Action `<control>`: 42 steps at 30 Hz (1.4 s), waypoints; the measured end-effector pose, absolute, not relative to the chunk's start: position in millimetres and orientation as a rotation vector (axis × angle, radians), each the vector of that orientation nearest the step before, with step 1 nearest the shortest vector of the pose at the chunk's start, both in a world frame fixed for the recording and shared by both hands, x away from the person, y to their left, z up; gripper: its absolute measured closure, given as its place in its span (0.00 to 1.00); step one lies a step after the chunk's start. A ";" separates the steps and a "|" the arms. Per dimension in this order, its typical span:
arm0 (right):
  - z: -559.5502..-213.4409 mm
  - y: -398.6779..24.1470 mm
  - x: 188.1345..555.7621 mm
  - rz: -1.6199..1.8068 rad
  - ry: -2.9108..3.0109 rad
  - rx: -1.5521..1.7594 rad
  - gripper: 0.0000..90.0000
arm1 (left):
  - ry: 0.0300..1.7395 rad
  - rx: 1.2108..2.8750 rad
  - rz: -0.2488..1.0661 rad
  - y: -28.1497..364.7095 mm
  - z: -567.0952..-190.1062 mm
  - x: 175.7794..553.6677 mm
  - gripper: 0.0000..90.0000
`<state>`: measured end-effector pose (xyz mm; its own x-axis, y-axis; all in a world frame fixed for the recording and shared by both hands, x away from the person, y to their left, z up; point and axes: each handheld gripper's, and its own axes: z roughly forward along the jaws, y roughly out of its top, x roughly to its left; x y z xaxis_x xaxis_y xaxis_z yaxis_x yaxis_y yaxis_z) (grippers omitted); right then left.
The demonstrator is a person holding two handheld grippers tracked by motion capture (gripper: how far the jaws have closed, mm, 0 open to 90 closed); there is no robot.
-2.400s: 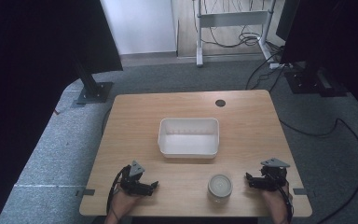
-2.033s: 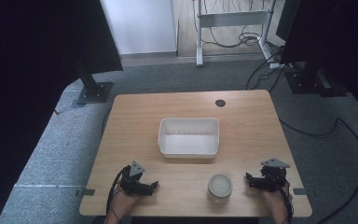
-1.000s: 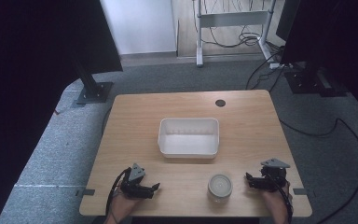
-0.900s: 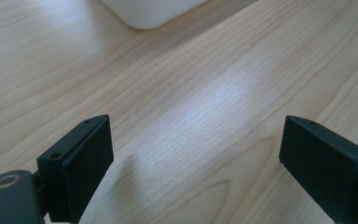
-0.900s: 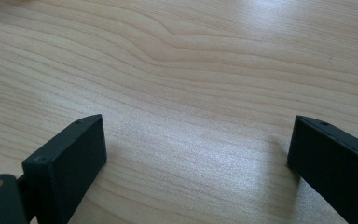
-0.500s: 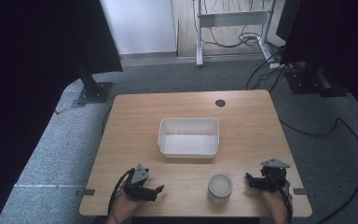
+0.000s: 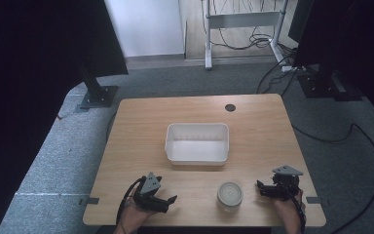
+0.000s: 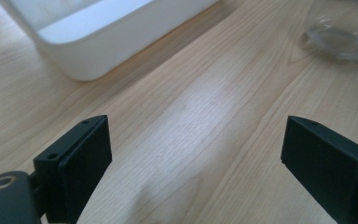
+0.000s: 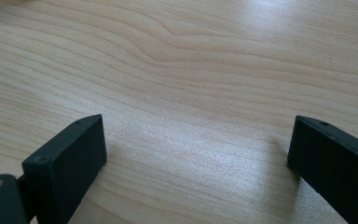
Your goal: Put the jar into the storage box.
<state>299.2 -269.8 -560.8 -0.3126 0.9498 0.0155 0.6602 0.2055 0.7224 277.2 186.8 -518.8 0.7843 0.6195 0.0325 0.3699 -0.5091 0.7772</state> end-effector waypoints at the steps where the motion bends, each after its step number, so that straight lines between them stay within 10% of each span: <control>1: -560.8 -269.8 299.2 0.890 2.051 1.494 0.04 | 0.725 2.159 0.389 184.7 -518.2 276.5 0.09; 42: -560.8 -269.9 298.8 0.890 2.051 1.495 0.04 | 0.523 2.157 0.293 112.7 -506.8 276.0 0.08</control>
